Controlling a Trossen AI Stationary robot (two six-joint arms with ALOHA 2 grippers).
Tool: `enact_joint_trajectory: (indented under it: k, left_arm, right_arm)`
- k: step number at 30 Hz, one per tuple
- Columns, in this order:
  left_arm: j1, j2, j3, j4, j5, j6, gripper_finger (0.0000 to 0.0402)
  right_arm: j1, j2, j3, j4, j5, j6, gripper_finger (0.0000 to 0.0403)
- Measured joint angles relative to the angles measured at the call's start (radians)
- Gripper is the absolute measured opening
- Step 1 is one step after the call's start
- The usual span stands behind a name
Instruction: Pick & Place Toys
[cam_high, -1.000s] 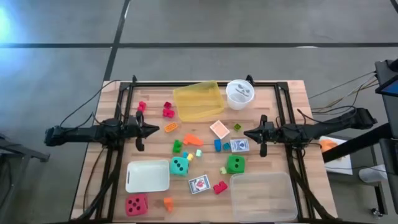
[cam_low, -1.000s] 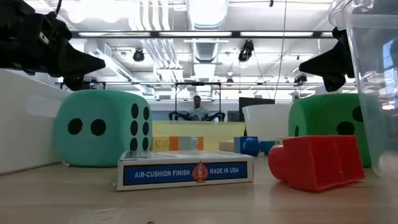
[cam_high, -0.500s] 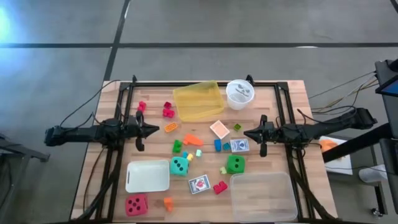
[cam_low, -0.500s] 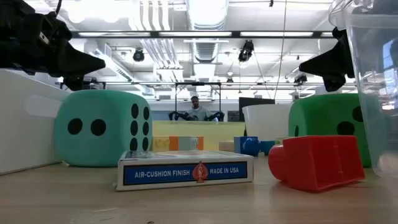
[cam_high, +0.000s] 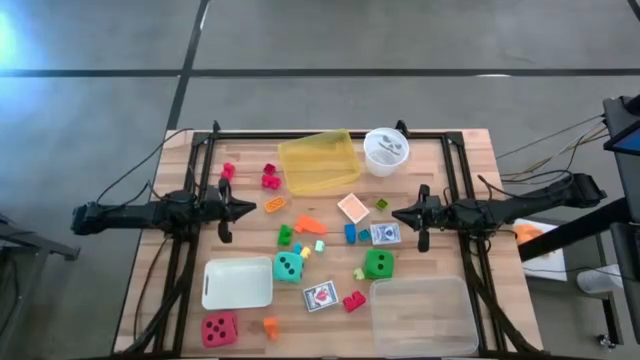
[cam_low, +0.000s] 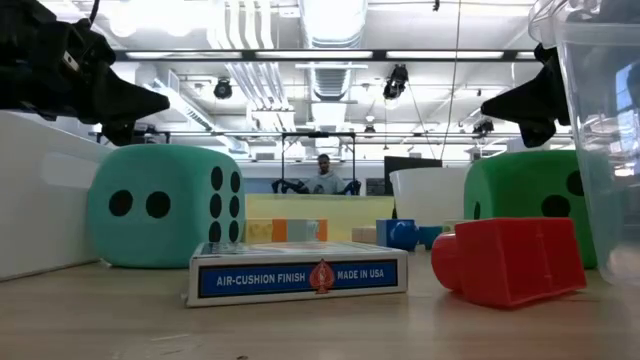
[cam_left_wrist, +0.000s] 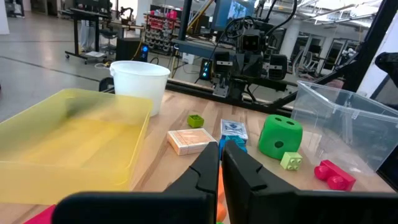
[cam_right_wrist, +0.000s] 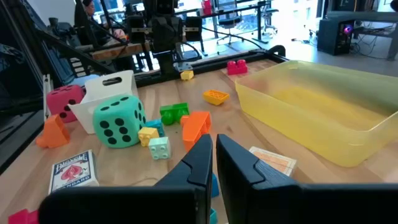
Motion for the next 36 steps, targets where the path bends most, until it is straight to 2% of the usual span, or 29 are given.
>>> enact_joint_trajectory:
  k: [31, 36]
  left_arm:
    - [0.001, 0.0, 0.0, 0.0, -0.003, 0.0, 0.0016]
    - [0.001, 0.0, 0.0, 0.001, -0.004, -0.04, 0.0016]
  right_arm:
    - [0.0, 0.0, 0.0, 0.0, 0.0, 0.0, 0.002]
    - [0.0, 0.0, 0.0, 0.0, 0.0, 0.0, 0.002]
